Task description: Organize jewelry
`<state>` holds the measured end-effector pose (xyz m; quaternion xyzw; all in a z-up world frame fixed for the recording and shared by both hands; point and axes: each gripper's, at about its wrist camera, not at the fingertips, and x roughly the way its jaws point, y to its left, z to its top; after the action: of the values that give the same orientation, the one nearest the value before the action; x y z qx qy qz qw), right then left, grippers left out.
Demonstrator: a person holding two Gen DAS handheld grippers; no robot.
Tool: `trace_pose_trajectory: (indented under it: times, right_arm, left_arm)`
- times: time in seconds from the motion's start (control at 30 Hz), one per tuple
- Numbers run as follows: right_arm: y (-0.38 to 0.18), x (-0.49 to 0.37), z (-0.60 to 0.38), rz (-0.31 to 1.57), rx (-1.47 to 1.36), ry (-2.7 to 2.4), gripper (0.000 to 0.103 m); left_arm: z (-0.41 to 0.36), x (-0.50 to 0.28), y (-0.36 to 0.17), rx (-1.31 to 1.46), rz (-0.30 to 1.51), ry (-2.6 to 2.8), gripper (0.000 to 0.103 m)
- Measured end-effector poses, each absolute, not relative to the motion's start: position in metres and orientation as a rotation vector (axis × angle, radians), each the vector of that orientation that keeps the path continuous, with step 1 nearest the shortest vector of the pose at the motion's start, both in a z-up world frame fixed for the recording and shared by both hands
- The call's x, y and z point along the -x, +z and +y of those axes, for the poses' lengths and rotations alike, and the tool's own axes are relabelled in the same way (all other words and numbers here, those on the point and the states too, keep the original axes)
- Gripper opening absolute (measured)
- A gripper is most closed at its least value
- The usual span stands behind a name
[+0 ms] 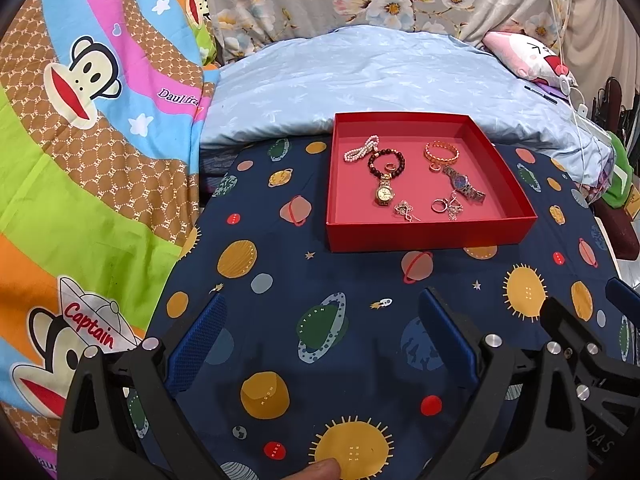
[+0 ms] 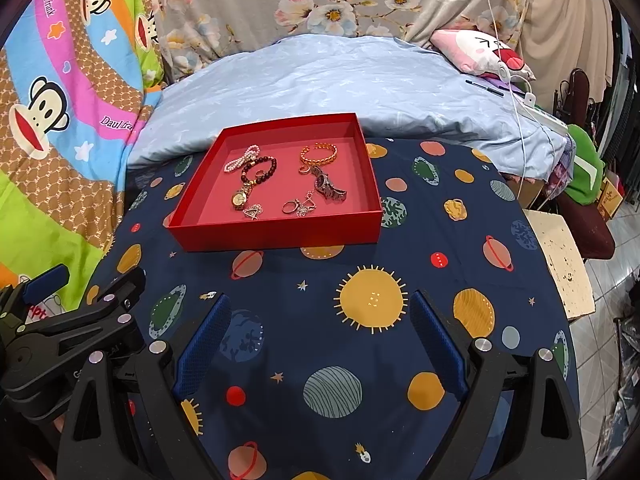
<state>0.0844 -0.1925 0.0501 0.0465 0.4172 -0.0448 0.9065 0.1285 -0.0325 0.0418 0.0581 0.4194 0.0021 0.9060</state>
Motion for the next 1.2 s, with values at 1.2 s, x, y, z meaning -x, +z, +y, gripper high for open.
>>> trace_pose_trajectory:
  times: [1.2]
  right_arm:
    - [0.0467, -0.0779, -0.1873, 0.867, -0.093, -0.093, 0.088]
  left_arm:
    - [-0.0258, -0.1229, 0.0385, -0.1, 0.881, 0.021, 0.094]
